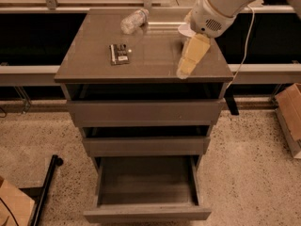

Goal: Place rxbar chocolate into bottom drawer

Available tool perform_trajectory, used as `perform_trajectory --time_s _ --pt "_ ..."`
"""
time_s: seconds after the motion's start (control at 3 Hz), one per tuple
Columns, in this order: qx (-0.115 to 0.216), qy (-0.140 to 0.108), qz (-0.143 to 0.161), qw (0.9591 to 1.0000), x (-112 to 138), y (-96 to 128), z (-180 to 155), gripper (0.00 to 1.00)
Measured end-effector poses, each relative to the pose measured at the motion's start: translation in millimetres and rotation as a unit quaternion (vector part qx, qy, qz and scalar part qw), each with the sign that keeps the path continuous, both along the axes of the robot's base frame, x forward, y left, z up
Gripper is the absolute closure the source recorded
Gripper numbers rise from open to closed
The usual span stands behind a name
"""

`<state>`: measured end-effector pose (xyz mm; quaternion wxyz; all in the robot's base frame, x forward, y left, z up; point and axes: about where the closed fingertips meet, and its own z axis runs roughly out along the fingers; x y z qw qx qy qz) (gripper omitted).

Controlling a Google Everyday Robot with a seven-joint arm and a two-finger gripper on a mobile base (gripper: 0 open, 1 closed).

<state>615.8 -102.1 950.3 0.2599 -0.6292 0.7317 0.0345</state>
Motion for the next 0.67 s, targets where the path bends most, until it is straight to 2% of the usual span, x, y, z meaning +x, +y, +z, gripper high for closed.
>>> perform_trajectory --time_s 0.33,0.67 --pt "0.049 0.001 -0.034 0.9982 54.3 23.1 -15.2 0.00" --pt "0.089 0.016 -0.061 0.9941 103.1 42.7 -36.2 0.00"
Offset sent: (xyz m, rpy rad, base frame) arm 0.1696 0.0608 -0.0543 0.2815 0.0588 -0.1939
